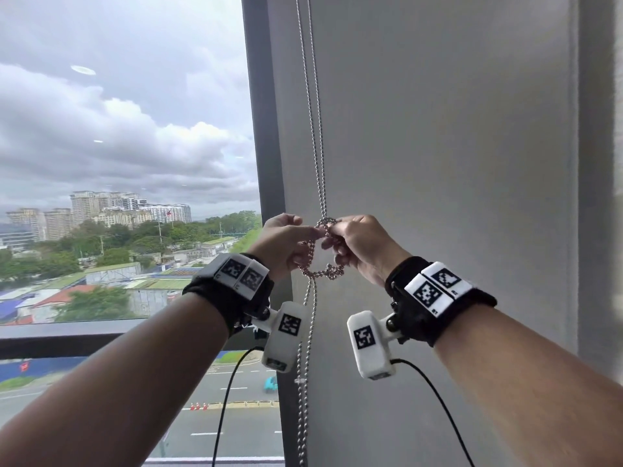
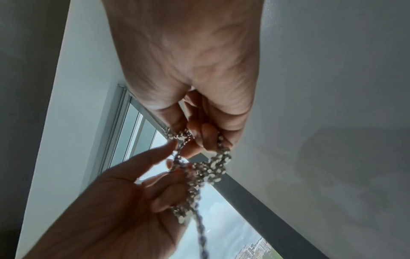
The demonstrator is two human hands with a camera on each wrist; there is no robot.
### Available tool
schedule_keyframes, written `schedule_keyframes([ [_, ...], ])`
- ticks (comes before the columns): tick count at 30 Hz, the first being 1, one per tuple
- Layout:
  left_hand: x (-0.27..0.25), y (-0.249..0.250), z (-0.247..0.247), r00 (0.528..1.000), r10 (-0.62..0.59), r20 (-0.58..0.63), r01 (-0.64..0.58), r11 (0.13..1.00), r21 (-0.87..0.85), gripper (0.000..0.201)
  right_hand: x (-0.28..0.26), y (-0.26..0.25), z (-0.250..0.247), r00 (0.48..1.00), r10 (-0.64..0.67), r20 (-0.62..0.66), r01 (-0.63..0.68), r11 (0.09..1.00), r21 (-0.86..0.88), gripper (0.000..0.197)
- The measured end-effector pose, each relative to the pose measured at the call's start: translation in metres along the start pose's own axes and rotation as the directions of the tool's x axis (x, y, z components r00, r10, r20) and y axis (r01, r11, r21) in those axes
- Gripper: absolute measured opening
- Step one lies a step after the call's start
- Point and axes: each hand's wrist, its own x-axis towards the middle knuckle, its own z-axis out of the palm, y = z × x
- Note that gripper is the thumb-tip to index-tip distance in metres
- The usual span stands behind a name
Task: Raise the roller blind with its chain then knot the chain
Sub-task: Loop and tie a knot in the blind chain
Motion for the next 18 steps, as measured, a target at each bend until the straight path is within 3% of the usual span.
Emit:
schedule_keyframes([
  [4, -0.002, 0.003, -0.008, 0.999, -0.035, 0.033, 0.033, 0.998, 0.054, 0.044, 0.0, 0.006, -0.005, 0.997, -0.076, 0.008, 0.076, 0.994, -0.077, 0.024],
  [9, -0.013, 0.003, -0.025, 0.983, -0.157, 0.094, 0.123, 0.947, 0.295, 0.027, 0.003, 0.014, -0.014, 0.991, -0.137, -0.004, 0.132, 0.962, -0.24, 0.022],
  [13, -0.018, -0.009, -0.037, 0.975, -0.214, 0.058, 0.139, 0.794, 0.591, 0.017, 0.012, 0.018, -0.016, 0.982, -0.169, -0.08, 0.135, 0.938, -0.318, 0.019],
  [16, -0.015, -0.023, -0.051, 0.967, -0.254, -0.027, 0.195, 0.667, 0.719, 0.029, 0.015, 0.021, -0.02, 0.98, -0.162, -0.114, 0.115, 0.936, -0.334, 0.017],
  [18, -0.015, -0.032, -0.061, 0.961, -0.262, -0.094, 0.244, 0.629, 0.739, 0.035, 0.016, 0.024, -0.024, 0.981, -0.151, -0.126, 0.104, 0.943, -0.317, 0.018],
])
